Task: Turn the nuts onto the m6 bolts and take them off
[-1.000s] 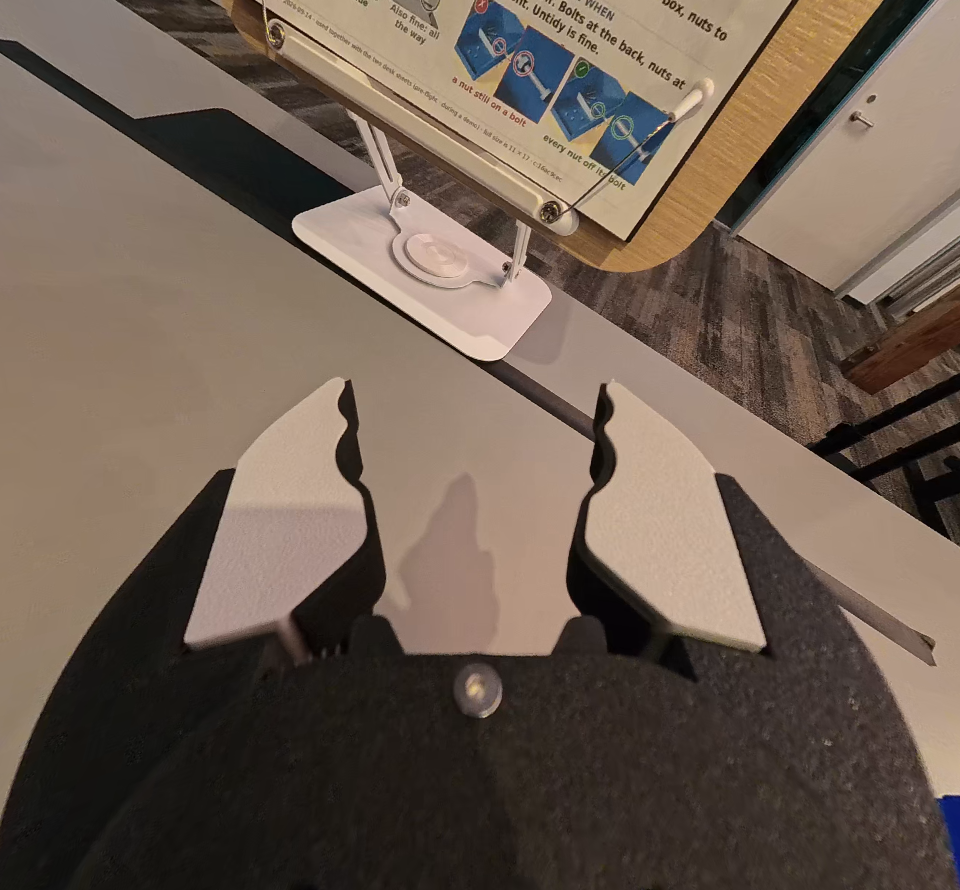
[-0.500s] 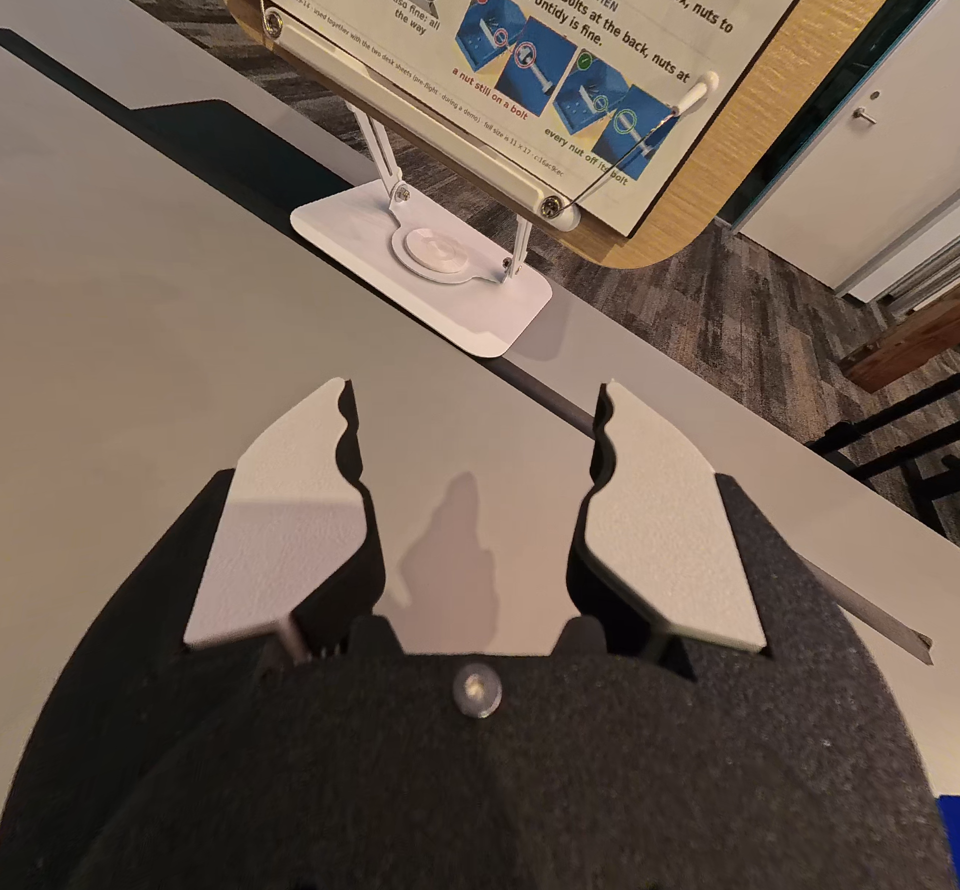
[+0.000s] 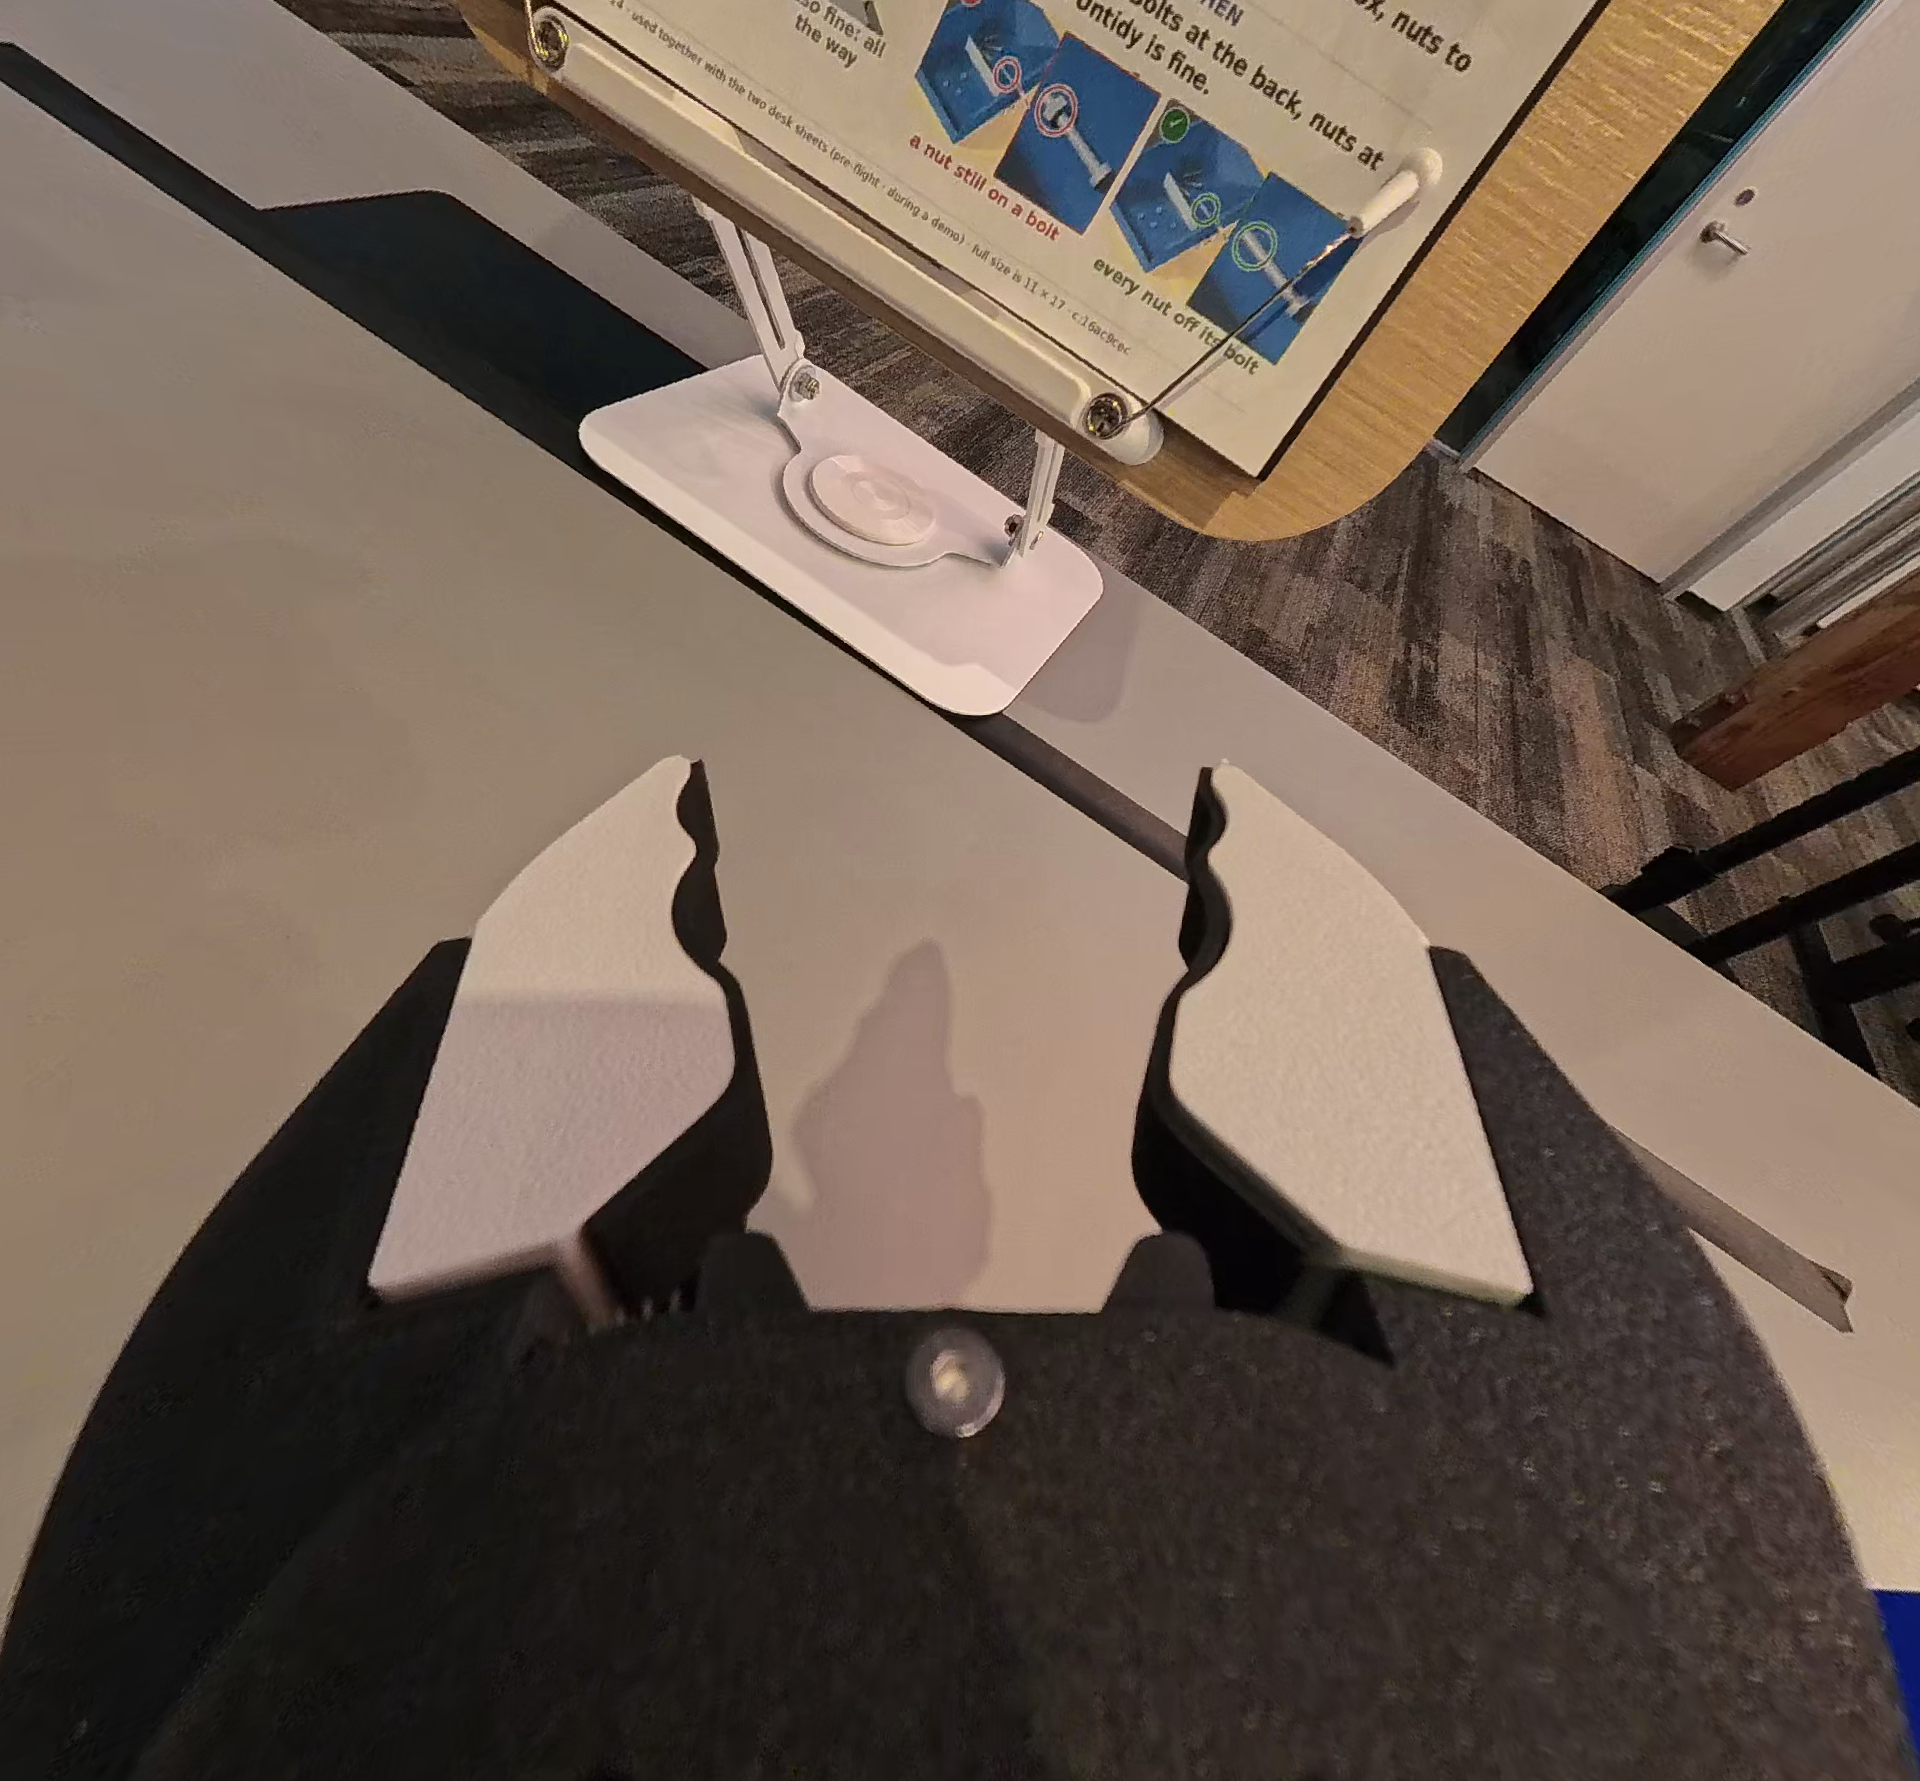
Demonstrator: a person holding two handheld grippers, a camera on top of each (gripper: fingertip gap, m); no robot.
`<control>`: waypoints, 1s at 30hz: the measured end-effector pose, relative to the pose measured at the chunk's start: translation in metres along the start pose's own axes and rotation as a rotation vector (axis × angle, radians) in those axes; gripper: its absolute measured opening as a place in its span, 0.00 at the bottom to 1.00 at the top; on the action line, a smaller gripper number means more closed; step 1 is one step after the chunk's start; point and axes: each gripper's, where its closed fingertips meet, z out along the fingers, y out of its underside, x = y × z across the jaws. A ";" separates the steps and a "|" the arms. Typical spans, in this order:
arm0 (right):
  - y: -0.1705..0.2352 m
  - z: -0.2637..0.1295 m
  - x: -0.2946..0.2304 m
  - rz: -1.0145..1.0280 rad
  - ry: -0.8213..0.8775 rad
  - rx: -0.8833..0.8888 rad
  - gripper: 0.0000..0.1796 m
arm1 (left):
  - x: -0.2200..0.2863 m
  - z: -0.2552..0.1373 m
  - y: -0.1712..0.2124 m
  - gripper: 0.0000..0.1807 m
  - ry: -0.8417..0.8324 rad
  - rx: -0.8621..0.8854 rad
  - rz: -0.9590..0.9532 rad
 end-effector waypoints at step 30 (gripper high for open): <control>-0.010 -0.016 0.017 0.043 0.016 0.036 0.48 | 0.237 -0.017 -0.171 0.06 0.211 0.134 0.533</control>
